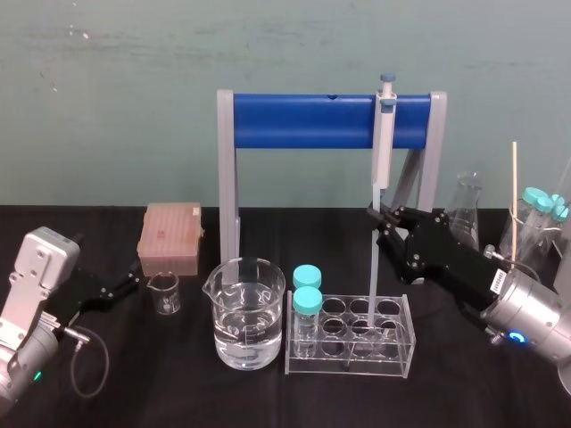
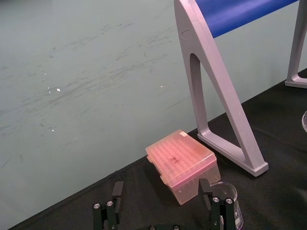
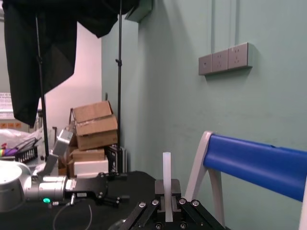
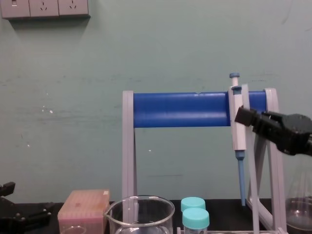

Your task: Pick up the stirring rod with one hand, then place it down.

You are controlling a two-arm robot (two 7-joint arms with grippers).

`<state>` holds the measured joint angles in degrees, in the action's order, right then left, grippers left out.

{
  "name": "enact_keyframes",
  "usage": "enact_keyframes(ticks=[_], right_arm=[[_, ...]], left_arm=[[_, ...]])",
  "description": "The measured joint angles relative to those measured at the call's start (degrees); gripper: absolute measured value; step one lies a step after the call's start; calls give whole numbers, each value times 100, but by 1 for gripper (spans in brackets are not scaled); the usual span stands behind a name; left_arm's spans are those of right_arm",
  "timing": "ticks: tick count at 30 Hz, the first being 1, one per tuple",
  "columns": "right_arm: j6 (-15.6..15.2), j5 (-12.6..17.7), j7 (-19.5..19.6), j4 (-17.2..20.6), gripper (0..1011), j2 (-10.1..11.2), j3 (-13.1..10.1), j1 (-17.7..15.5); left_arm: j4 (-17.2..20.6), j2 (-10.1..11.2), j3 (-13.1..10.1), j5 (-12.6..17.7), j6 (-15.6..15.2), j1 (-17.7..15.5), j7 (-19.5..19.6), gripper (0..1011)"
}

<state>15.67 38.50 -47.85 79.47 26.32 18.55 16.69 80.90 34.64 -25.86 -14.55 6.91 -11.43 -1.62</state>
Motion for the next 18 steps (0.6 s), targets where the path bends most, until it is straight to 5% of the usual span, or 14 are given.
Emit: enact_keyframes(ticks=[18], right_arm=[[244, -109, -25, -761, 70, -143, 377, 405]], left_arm=[[0, 0, 0, 0, 0, 0, 0, 1000]])
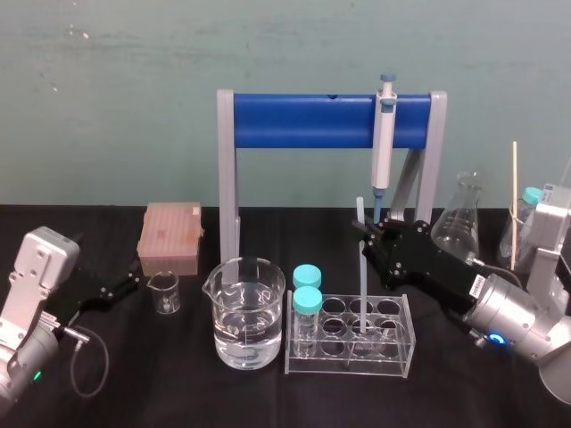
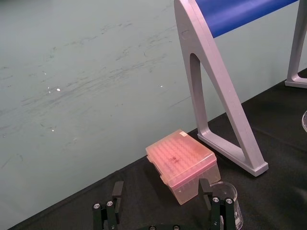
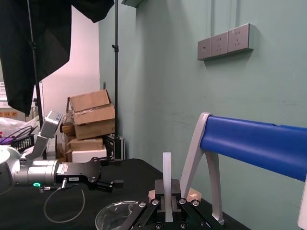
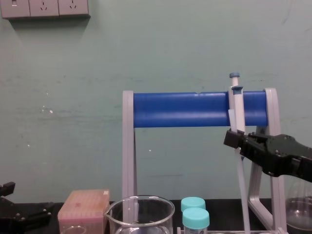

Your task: Pick up the stirring rod with one hand, then place it down.

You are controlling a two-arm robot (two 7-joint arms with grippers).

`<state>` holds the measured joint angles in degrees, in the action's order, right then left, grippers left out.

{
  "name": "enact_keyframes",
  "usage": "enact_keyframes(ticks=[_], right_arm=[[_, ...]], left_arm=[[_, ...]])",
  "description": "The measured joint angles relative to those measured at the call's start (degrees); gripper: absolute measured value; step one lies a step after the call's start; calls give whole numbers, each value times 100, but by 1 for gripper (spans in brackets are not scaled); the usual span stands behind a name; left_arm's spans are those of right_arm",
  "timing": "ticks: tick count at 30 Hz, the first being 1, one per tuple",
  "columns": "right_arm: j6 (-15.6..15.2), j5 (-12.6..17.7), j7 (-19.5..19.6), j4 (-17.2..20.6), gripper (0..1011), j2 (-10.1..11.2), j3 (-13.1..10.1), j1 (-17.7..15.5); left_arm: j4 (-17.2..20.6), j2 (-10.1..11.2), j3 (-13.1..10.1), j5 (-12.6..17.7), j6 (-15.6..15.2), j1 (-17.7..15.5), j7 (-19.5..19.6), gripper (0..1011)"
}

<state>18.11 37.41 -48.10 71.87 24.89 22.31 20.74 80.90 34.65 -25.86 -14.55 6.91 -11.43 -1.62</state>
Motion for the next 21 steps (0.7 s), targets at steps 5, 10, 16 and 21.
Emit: enact_keyframes(ticks=[5, 10, 16, 21], right_arm=[[55, 13, -52, -241, 70, -90, 69, 88], [54, -9, -75, -358, 70, -112, 130, 119], [11, -98, -73, -440, 70, -97, 206, 111], [-10, -147, -45, -489, 69, -106, 246, 100]], left_arm=[[0, 0, 0, 0, 0, 0, 0, 1000], [0, 0, 0, 0, 0, 0, 0, 1000], [0, 0, 0, 0, 0, 0, 0, 1000], [0, 0, 0, 0, 0, 0, 0, 1000]])
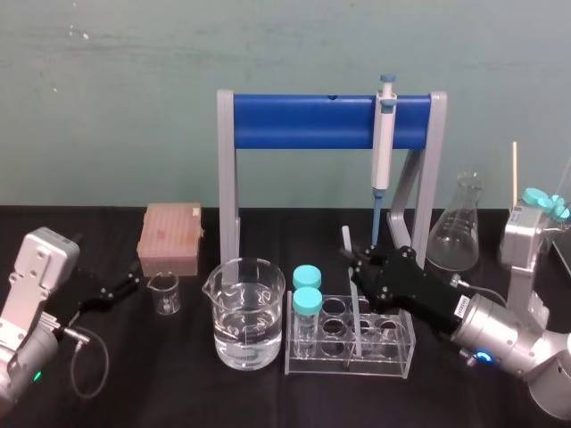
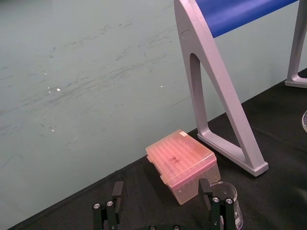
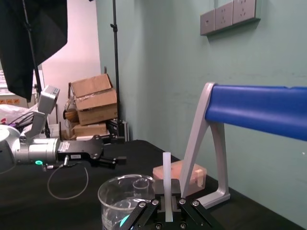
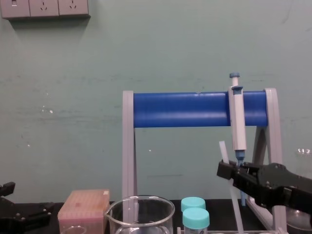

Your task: Pick up the stirring rod with one hand, then place it down.

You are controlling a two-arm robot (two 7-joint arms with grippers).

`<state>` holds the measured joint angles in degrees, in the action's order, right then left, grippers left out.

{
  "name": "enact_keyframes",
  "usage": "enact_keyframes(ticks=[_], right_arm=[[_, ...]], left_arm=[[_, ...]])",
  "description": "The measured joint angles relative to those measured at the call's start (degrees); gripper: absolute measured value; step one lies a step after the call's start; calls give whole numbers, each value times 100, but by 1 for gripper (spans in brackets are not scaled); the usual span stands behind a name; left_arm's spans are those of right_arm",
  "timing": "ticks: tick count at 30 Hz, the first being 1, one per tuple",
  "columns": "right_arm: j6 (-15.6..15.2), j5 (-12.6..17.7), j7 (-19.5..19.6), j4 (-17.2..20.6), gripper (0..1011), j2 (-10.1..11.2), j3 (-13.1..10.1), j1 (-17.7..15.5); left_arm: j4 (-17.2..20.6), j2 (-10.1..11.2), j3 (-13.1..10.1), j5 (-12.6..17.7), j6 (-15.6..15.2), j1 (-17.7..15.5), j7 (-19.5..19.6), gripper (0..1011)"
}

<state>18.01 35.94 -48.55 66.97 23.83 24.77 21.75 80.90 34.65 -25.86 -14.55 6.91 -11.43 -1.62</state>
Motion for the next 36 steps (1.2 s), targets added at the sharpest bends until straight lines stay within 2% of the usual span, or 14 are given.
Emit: enact_keyframes(ticks=[15, 28, 30, 36], right_arm=[[-24, -197, 128, -188, 70, -65, 87, 40], [-32, -197, 132, -186, 75, -64, 87, 40], [-40, -199, 131, -187, 110, -63, 87, 38], [-41, -195, 126, -186, 300, -60, 85, 36]], left_arm=[[0, 0, 0, 0, 0, 0, 0, 1000], [0, 0, 0, 0, 0, 0, 0, 1000], [0, 0, 0, 0, 0, 0, 0, 1000], [0, 0, 0, 0, 0, 0, 0, 1000]])
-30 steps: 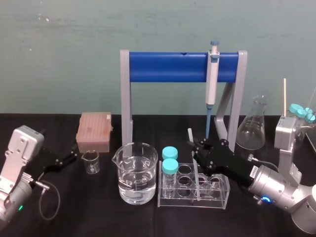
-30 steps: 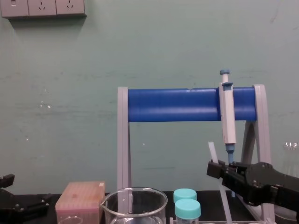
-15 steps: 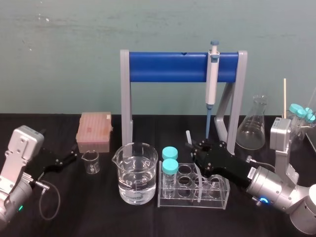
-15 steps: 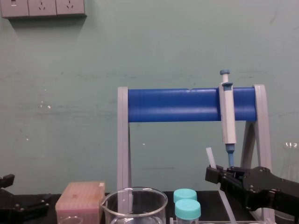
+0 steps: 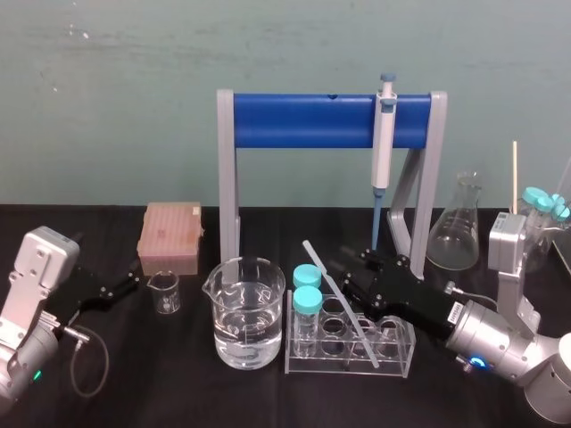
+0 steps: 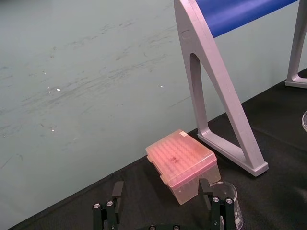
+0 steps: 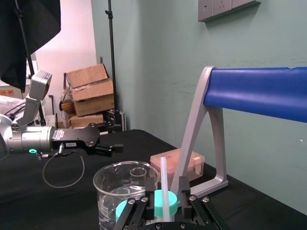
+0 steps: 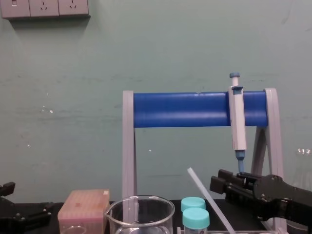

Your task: Pick up the stirring rod with one hand, then place it down.

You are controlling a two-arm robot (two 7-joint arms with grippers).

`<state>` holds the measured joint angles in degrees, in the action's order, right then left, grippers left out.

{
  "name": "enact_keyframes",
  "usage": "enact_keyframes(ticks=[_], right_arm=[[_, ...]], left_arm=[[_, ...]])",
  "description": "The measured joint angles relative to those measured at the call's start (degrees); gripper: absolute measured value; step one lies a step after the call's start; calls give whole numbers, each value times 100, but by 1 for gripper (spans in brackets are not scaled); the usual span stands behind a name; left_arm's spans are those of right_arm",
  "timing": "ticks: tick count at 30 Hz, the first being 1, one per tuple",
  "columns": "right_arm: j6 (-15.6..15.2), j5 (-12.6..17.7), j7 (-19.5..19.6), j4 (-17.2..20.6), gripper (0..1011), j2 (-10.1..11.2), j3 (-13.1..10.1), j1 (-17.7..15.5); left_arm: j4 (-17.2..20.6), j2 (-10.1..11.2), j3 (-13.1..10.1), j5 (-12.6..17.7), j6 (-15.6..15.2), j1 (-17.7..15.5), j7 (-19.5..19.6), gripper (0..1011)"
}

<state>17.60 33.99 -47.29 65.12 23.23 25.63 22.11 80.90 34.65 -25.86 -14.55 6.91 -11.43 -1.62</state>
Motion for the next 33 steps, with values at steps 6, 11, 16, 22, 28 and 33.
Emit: enact_keyframes(ticks=[6, 11, 16, 22, 28, 33], right_arm=[[0, 3, -3, 2, 487, 0, -3, 0], [0, 6, -6, 5, 645, 0, -4, 0], [-73, -67, 162, 130, 823, 46, -27, -32], [-209, -684, 1560, 690, 972, 215, -372, -389], [-741, -1416, 3357, 1170, 1003, 319, -840, -915], [-1176, -1654, 3937, 1353, 1003, 330, -1005, -1187]], left_arm=[[0, 0, 0, 0, 0, 0, 0, 1000], [0, 0, 0, 0, 0, 0, 0, 1000], [0, 0, 0, 0, 0, 0, 0, 1000], [0, 0, 0, 0, 0, 0, 0, 1000], [0, 0, 0, 0, 0, 0, 0, 1000], [0, 0, 0, 0, 0, 0, 0, 1000]])
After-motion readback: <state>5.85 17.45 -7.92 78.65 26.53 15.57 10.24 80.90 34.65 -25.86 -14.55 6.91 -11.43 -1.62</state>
